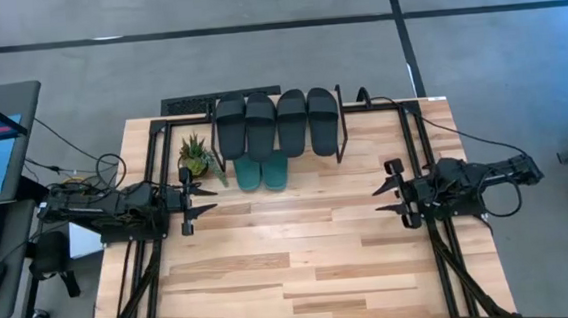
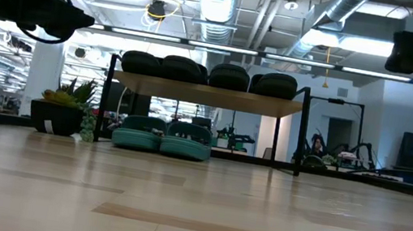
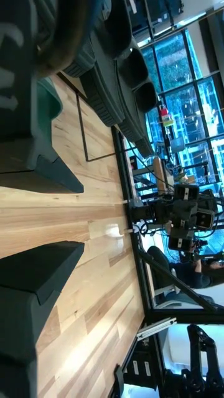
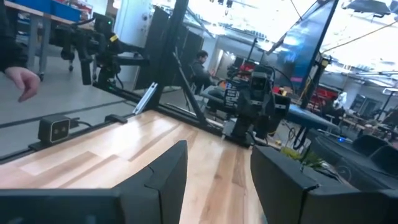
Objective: Pick and place slides into the shelf
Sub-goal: Return to Home Position
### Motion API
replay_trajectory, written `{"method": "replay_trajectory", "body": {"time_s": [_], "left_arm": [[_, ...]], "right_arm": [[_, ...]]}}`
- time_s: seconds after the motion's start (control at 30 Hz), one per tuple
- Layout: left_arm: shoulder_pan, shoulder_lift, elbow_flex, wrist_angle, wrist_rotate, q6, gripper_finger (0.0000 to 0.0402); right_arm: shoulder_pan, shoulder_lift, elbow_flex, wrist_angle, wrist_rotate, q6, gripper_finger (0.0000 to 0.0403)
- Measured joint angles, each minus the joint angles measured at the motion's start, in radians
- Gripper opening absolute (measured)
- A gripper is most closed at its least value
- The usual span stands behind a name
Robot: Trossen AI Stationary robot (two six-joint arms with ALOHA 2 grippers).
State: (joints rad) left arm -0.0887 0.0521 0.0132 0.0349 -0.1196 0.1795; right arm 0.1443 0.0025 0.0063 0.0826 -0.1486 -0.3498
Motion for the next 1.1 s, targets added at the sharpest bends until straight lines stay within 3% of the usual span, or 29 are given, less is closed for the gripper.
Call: {"method": "replay_trajectory", "body": {"time_s": [0.43,1.1], "left_arm": [[0.0,0.0,0.0,0.0,0.0,0.0,0.0125],[0.0,0.0,0.0,0.0,0.0,0.0,0.0125]], "right_arm": [[-0.003,0.0,0.0,0.0,-0.003,0.141,0.0164],[-0.003,0.0,-0.001,0.0,-0.003,0.141,0.0164]]}}
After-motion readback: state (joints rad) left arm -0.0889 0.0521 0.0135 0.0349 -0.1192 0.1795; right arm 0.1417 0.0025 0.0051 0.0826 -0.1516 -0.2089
